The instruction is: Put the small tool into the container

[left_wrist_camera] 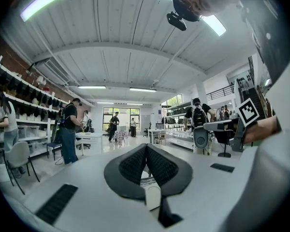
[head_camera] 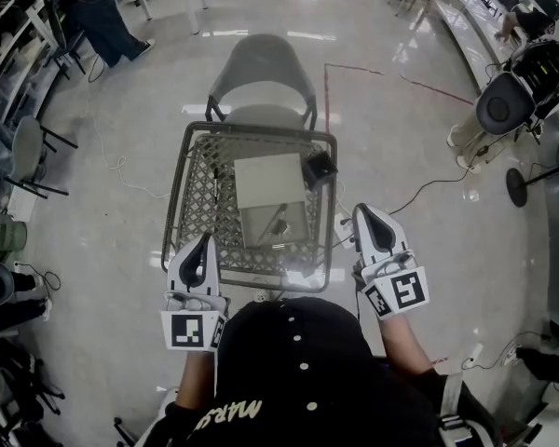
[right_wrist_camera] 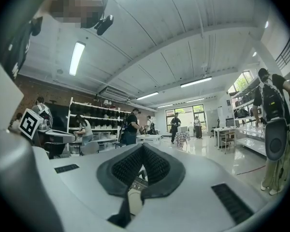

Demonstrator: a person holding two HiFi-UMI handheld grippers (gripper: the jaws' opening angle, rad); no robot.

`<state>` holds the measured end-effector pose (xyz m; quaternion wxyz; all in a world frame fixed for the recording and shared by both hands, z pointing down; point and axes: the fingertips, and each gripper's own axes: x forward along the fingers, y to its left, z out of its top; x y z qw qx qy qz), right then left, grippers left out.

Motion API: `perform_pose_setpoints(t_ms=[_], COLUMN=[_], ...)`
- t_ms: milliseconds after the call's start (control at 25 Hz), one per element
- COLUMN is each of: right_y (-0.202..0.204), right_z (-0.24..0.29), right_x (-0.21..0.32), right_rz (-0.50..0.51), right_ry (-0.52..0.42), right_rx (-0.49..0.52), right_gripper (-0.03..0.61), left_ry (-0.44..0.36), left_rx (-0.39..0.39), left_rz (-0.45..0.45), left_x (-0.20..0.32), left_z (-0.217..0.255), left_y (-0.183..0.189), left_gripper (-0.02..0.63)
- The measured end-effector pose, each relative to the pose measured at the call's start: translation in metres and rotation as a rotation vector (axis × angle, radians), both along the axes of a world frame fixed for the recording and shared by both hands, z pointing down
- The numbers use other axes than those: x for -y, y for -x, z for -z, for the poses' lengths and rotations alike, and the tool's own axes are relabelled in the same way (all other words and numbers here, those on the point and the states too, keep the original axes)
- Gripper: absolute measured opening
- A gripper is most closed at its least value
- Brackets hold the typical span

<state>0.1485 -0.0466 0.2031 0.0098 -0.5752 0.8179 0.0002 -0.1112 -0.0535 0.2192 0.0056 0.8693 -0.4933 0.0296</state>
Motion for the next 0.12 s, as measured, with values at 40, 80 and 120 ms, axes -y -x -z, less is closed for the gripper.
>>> perform_pose_setpoints(t_ms=[40, 80, 120], right_y=[0.0005, 0.0009, 0.0013], right_z=[0.0013, 0.0028, 0.0043], right_x=[0.0002, 0.0005, 0.0008], right_rz=[0.000, -0.001, -0.001], right_ry=[-0.002, -0.004, -0.006], right_rx=[0.000, 0.001, 0.001], right_gripper=[0.014, 0.014, 0.014], left_ry=[0.001, 0.002, 0.002], left_rx=[0.002, 0.005, 0.009], left_rz=[0.001, 0.003, 0.004], left_x=[-0.0002, -0.0004, -0.0005], left_z=[0.0005, 0.0010, 0.0015], left_y=[0.0003, 0.0004, 0.0005], left_gripper=[0.026, 0.026, 0.026])
